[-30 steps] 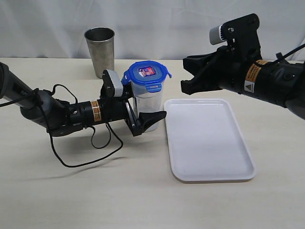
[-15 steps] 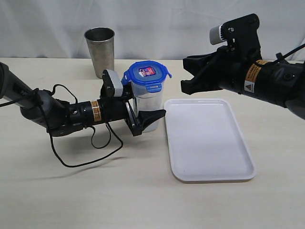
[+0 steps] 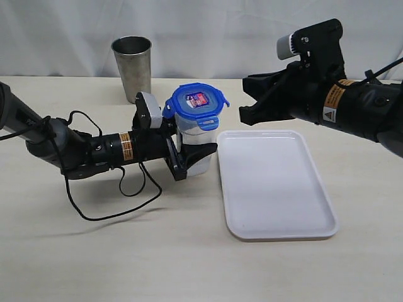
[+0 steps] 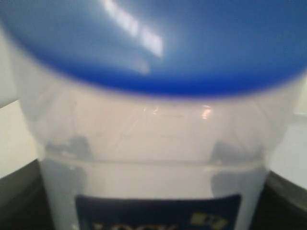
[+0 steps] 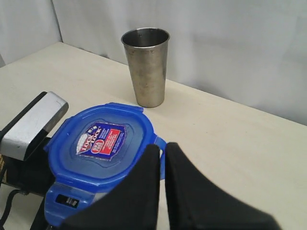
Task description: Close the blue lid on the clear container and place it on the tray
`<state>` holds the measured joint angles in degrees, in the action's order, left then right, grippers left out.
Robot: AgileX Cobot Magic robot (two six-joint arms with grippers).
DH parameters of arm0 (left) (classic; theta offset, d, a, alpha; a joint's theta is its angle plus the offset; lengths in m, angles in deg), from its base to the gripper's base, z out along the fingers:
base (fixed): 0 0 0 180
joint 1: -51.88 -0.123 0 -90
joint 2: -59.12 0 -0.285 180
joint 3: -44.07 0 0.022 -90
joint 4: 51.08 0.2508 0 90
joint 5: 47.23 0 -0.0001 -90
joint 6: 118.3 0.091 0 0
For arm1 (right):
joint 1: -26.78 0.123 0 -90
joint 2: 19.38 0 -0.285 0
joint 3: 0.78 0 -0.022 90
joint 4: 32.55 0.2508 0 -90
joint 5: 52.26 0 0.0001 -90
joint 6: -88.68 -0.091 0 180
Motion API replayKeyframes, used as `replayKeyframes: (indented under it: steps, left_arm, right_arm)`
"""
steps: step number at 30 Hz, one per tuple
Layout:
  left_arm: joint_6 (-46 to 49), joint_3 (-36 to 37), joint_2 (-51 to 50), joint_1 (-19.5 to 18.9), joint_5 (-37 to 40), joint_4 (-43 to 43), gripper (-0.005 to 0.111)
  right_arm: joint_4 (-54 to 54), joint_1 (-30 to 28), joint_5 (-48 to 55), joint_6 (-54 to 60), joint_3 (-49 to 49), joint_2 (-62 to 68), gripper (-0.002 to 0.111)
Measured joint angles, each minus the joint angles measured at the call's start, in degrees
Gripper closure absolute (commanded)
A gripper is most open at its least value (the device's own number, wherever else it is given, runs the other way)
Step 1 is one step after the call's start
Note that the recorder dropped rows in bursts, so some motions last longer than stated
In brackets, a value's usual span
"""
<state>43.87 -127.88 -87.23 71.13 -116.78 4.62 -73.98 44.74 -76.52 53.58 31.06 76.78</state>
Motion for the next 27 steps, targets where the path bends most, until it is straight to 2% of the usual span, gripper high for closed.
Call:
replayKeyframes:
  steps: [2, 5, 8, 13, 19, 22, 27]
  left_arm:
    - [0.00, 0.00, 0.00, -0.26, -0.13, 0.29, 0.107]
    - [-0.84, 0.00, 0.00, -1.06, -0.68, 2.13, 0.107]
    - [-3.16, 0.00, 0.22, -2.49, -0.97, 4.63, 0.107]
    - [-6.97, 0.00, 1.57, -4.33, -0.39, 10.66, 0.107]
    - [-10.70, 0.00, 4.25, -4.60, 0.78, 20.37, 0.107]
    - [-13.47, 0.00, 5.47, -4.60, 0.78, 24.01, 0.107]
    - [-12.94, 2.95, 8.28, -5.43, 0.89, 25.61, 0.107]
  right_arm:
    - [0.00, 0.00, 0.86, -1.57, 0.00, 0.00, 0.103]
    - [-3.78, 0.00, 5.16, -7.50, -1.32, 0.00, 0.094]
    - [-13.85, 0.00, 9.22, -18.82, -3.43, 0.00, 0.084]
    - [-32.58, 0.00, 9.73, -40.51, -6.35, -0.56, 0.071]
    - [-53.46, 0.00, 6.24, -63.58, -9.83, -2.94, 0.067]
    - [-56.65, 0.00, 4.65, -69.42, -10.68, -4.78, 0.067]
    - [-57.83, 0.00, 1.76, -72.46, -10.77, -8.14, 0.067]
